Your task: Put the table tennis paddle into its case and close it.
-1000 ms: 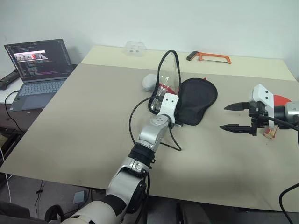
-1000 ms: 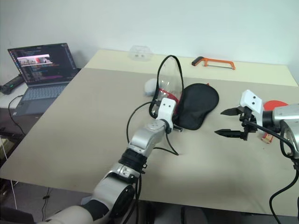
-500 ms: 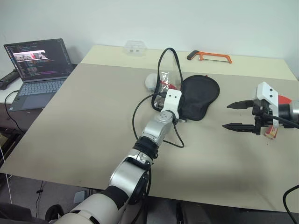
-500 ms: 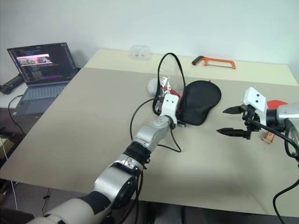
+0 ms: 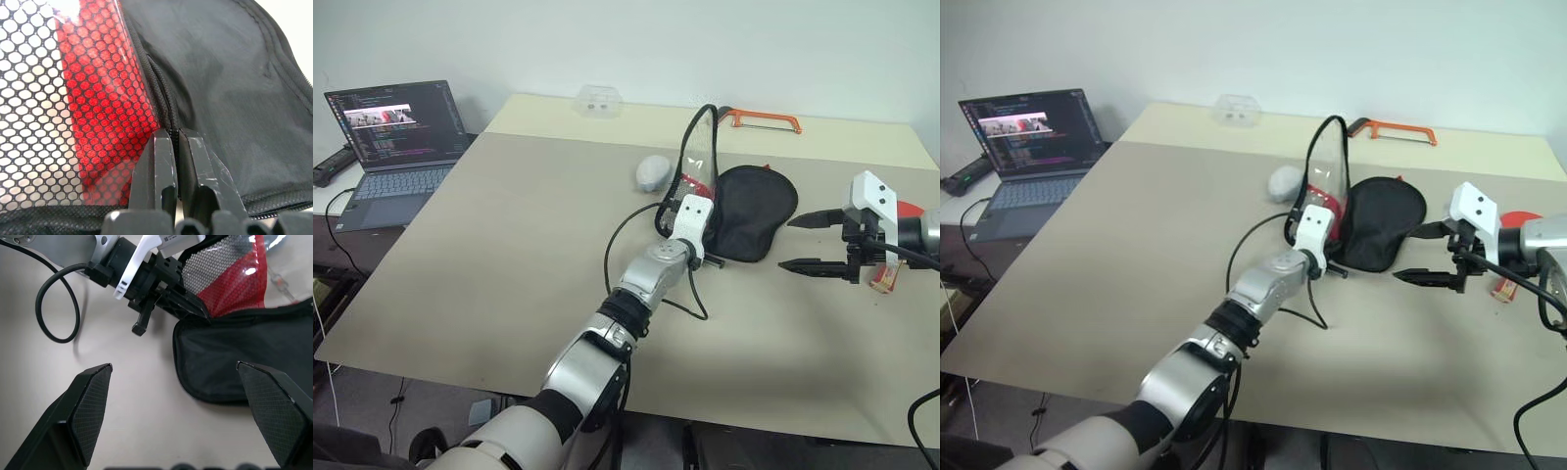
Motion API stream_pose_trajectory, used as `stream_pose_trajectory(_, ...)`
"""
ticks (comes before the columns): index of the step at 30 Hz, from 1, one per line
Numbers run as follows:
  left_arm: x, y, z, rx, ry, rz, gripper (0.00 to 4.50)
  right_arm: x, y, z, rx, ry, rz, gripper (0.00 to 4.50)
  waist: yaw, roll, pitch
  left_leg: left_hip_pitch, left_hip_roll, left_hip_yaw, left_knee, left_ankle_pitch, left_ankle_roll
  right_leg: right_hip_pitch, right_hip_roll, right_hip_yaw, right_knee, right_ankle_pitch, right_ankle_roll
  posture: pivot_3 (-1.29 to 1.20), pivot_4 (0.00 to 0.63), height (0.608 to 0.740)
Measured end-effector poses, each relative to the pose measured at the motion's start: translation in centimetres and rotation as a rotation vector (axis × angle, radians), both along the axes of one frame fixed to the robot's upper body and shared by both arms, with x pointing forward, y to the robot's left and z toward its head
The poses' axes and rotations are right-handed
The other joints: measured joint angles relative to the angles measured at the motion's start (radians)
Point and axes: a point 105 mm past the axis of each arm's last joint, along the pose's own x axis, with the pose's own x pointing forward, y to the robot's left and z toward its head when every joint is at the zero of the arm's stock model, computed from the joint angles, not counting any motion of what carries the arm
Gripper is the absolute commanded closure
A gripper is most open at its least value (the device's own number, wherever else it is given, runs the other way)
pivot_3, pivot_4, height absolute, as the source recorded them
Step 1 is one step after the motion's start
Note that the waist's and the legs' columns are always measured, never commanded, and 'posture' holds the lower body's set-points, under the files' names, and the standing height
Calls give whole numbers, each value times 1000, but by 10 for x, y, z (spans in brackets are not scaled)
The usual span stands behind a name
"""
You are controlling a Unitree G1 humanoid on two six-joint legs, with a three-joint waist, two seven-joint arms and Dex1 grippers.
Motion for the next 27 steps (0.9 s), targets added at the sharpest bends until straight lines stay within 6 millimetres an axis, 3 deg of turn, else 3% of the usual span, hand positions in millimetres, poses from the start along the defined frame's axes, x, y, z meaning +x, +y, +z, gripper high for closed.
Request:
stream_pose_trajectory(10,-2,-4,-2,29,-20,-6,4457,0,0,0,0,-1,1,0,0,0,0,0,0,0,0,0,0,0,0,0,0,0,0,0,150,740)
stream_pose_trajectory(13,-3,-5,-4,36,-12,-11,3669,0,1,1,-1,-3,2,0,0,0,0,0,0,0,0,0,0,0,0,0,0,0,0,0,150,740)
stream_pose_trajectory(17,-5,-6,-2,26,-2,-18,2277,2,2,1,-1,-7,4,0,0,0,0,0,0,0,0,0,0,0,0,0,0,0,0,0,150,740)
stream_pose_trajectory(21,-9,-14,13,22,-49,-52,845,4,4,-2,2,-5,7,0,0,0,0,0,0,0,0,0,0,0,0,1,0,0,0,0,150,740)
stream_pose_trajectory(25,-23,-29,47,-21,-143,-141,845,8,5,-1,7,-11,7,0,-1,0,0,0,0,0,0,0,0,0,0,1,0,0,0,0,150,740)
stream_pose_trajectory(27,-36,-35,76,-63,-215,-203,845,10,4,1,6,-19,3,0,-1,0,0,0,0,0,0,0,0,0,0,1,0,0,0,0,150,740)
